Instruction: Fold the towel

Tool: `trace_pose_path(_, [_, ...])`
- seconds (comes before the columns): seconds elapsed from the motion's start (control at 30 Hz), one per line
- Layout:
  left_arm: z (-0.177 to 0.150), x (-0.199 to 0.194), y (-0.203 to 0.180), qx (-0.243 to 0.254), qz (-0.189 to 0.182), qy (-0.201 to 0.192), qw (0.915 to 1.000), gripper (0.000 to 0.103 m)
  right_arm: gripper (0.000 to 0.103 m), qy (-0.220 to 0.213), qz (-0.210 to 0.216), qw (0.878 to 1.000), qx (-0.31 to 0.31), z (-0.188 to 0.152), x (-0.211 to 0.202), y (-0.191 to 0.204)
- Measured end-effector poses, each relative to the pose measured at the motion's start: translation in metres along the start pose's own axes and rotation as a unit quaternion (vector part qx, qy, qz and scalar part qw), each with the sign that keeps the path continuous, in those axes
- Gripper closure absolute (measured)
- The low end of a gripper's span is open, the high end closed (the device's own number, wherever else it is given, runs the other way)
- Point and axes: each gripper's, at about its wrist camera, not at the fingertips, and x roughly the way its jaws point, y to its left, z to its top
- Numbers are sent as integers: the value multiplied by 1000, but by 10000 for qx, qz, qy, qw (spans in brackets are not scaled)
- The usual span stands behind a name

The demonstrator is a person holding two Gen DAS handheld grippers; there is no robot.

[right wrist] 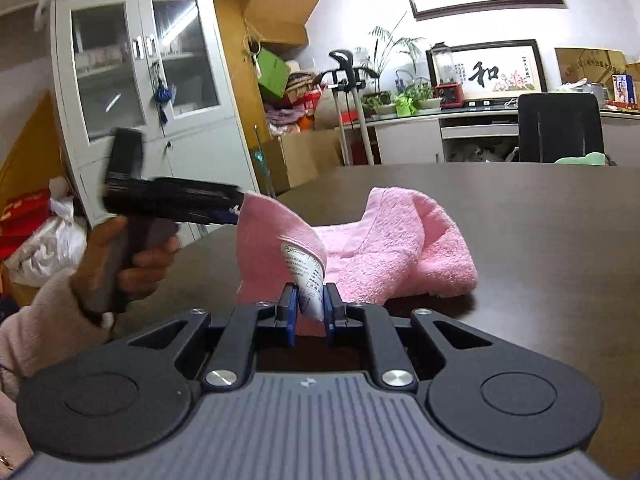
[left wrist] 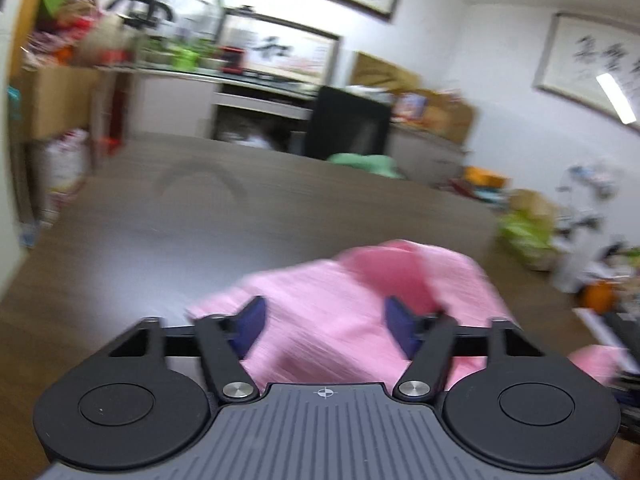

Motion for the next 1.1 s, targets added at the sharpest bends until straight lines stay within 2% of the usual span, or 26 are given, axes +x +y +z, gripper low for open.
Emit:
trace_pose_path(0.07, [-5, -10, -9, 74, -400, 37, 9992, 28, 85, 115, -114, 9998, -67, -2, 6, 4])
trace_pose_path(0.13, [-9, -13, -19, 238, -576, 128, 9980, 27, 85, 176, -183, 9996, -100, -5, 10, 7])
trace_pose_path(0.27, [-25, -8, -51, 709, -656, 485, 9941, 26, 84, 260, -322, 9989, -204, -14, 15, 13])
trace_pose_path(0.37, [-38, -3, -65, 776, -713, 688, 9920, 26, 83, 284, -392, 9985, -262, -16, 17, 16])
trace_pose_path(0.6, [-46, -24, -72, 751, -916, 443, 9920, 25, 81, 362, -423, 9982, -235, -16, 16, 16])
trace_pose_path(0.67, [-48, -34, -80, 957, -1063, 300, 9893, 18, 80, 350, -391, 9983, -236, -16, 15, 16])
trace_pose_path(0.77, [-49, -34, -96, 1289, -1121, 228, 9850, 16, 77, 382, -339, 9983, -272, -16, 16, 17])
trace_pose_path(0.83, [-50, -27, -102, 1365, -1117, 255, 9840, 16, 76, 410, -326, 9982, -302, -16, 16, 18])
trace_pose_path(0.93, [-50, -8, -106, 1267, -1258, 505, 9826, 20, 73, 452, -330, 9976, -410, -18, 12, 21])
trace_pose_path(1.03, [-53, 2, -108, 1237, -1251, 602, 9826, 27, 66, 511, -415, 9959, -621, -20, 7, 25])
trace_pose_path(1.1, [-56, 7, -109, 1253, -1210, 665, 9825, 34, 50, 524, -468, 9943, -803, -22, 0, 27])
